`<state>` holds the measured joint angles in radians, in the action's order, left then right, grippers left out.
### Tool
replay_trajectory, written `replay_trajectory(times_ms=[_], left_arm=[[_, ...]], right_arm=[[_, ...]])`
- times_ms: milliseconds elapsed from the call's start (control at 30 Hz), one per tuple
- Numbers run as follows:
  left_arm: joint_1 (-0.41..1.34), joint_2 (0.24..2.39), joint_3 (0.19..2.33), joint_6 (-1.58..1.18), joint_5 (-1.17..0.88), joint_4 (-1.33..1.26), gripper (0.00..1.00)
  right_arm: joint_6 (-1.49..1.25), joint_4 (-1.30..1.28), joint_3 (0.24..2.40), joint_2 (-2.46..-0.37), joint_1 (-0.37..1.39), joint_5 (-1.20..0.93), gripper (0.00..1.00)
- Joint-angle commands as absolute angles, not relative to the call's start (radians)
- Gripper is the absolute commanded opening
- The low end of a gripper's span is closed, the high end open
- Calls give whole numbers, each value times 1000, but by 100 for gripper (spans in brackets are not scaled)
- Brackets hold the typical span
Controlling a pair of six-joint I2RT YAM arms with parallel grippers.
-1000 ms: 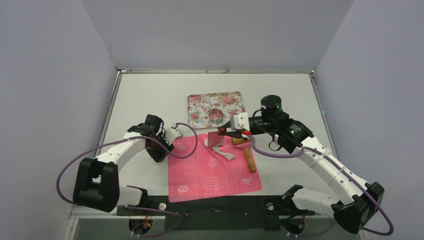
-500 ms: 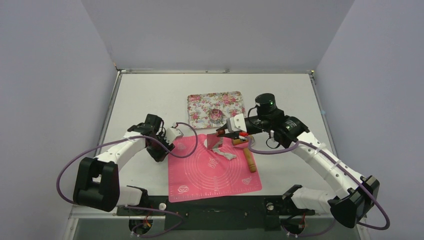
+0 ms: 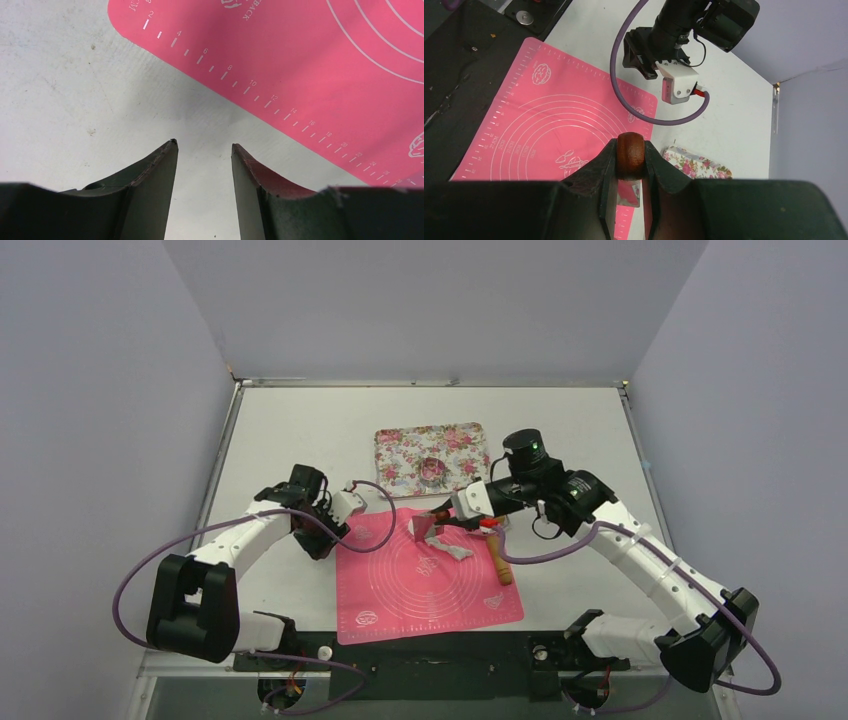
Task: Roll out the dumpling wrappers from the dough
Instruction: Remove the dumpling wrapper from the work surface.
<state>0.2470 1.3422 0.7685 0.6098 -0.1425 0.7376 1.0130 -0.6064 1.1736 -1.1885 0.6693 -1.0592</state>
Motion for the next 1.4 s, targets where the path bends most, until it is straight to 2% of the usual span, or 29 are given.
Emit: replay_trajectory(times_ms=[0, 267, 467, 667, 867, 1000, 1267, 1367], left_arm=[[243, 1346, 811, 607, -169, 738, 42], [241, 1335, 819, 606, -166, 740, 42], [242, 1333, 820, 605, -174, 737, 42], [240, 1322, 821, 605, -176, 737, 42], [269, 1317, 866, 575, -203, 725, 42], [367, 1304, 904, 567, -237, 729, 42], [390, 1344, 943, 531, -296, 715, 43], [383, 1335, 914, 532, -285, 708, 43]], right_arm=[[1054, -624, 1210, -1139, 678, -1124, 0], [1056, -646, 1193, -1201, 716, -1069, 0], [1053, -645, 1160, -1255, 778, -887, 0], [1005, -624, 1090, -1229, 784, -866, 0], [785, -388, 881, -1158, 774, -875, 0], [691, -271, 803, -1153, 760, -861, 0], [679, -253, 878, -1232, 839, -803, 0], [705, -306, 865, -1175, 834, -748, 0]])
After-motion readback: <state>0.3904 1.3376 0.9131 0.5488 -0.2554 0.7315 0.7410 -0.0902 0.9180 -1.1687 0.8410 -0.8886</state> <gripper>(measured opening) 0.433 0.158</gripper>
